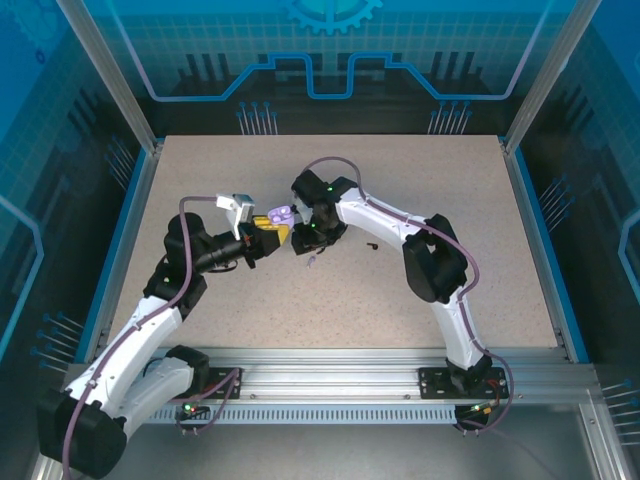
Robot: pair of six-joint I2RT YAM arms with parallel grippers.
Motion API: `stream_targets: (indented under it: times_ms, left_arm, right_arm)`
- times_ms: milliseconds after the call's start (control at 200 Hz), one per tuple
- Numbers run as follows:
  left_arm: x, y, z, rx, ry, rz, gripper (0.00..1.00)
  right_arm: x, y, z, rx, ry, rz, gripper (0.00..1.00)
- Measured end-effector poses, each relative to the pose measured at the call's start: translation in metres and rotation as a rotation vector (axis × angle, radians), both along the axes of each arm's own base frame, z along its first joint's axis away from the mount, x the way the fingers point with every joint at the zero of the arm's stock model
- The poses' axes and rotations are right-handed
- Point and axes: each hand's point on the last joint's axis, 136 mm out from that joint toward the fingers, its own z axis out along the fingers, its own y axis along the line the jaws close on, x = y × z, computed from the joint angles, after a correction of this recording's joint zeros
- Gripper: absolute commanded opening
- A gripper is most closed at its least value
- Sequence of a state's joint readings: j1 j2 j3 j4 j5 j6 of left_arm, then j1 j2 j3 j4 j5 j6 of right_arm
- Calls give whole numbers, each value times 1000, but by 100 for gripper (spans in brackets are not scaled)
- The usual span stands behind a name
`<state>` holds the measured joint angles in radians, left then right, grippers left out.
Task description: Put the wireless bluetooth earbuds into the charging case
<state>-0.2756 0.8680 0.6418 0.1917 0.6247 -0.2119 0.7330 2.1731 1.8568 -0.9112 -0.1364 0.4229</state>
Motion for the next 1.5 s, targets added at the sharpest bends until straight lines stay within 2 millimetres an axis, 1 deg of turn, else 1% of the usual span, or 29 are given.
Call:
stream_targets:
  times_ms: [50, 155, 240, 270, 440, 510, 540, 740, 1126, 1326, 1446, 1501]
  left_arm:
    - [0, 0, 0, 0, 0, 0, 8]
    - [0, 0, 0, 0, 0, 0, 8]
    - [0, 0, 0, 0, 0, 0, 8]
    - [0, 0, 0, 0, 0, 0, 8]
    - [0, 0, 0, 0, 0, 0, 8]
    - [0, 0, 0, 0, 0, 0, 8]
    - [0, 0, 0, 0, 0, 0, 8]
    - [0, 0, 0, 0, 0, 0, 8]
    - [0, 0, 0, 0, 0, 0, 8]
    - [0, 0, 0, 0, 0, 0, 8]
    - [0, 0, 0, 0, 0, 0, 8]
    - [0, 0, 0, 0, 0, 0, 8]
  right_arm:
    - [2, -2, -2, -10, 1, -40, 42]
    - [3, -8, -8, -40, 14, -130, 39]
    - [4, -12, -10, -61, 26, -203, 33]
    - [5, -13, -10, -62, 28, -221, 33]
    - [6, -14, -15, -71, 55, -317, 33]
    - [6, -15, -20, -82, 61, -346, 38]
    - [6, -15, -22, -88, 65, -358, 38]
    - [6, -18, -34, -117, 80, -394, 38]
    - [7, -17, -59, -153, 112, -411, 36]
    - [9, -14, -57, -156, 105, -412, 34]
    - [10, -11, -62, -181, 94, -406, 33]
    - [10, -10, -61, -187, 85, -404, 33]
